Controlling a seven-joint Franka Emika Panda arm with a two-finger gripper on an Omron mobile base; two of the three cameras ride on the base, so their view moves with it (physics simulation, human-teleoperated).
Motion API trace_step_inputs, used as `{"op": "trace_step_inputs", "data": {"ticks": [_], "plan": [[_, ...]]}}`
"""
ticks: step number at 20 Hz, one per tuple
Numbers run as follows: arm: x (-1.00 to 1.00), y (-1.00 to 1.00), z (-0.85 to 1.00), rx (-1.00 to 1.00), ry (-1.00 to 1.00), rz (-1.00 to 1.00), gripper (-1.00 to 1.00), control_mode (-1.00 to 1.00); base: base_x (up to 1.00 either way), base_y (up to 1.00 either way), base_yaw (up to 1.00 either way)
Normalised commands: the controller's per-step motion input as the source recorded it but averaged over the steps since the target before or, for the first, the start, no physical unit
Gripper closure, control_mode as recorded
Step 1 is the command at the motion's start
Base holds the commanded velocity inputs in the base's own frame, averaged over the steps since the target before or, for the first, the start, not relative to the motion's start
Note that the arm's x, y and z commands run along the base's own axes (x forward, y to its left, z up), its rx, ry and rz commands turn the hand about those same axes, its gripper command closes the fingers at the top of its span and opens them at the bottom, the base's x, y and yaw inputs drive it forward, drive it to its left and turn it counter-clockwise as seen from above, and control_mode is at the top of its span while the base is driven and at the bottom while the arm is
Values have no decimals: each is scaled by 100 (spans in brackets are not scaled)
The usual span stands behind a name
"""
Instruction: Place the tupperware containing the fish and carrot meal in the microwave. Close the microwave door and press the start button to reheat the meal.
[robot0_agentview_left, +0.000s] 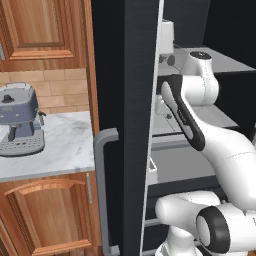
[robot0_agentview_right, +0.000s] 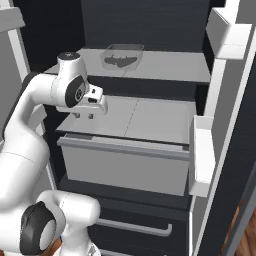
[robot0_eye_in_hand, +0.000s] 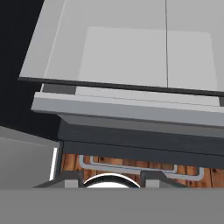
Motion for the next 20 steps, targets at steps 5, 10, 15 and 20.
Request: {"op": "trace_step_inputs", "data": {"ticks": [5,10,15,20], "plan": [[-4,0,1,0,-19,0,-100,-100,0,0,0],[-1,0,32,0,-26,0,-100,-100,0,0,0],[0,0,47,0,-23,0,-100,-100,0,0,0],[0,-7,64,0,-19,-5,-100,-100,0,0,0]]}}
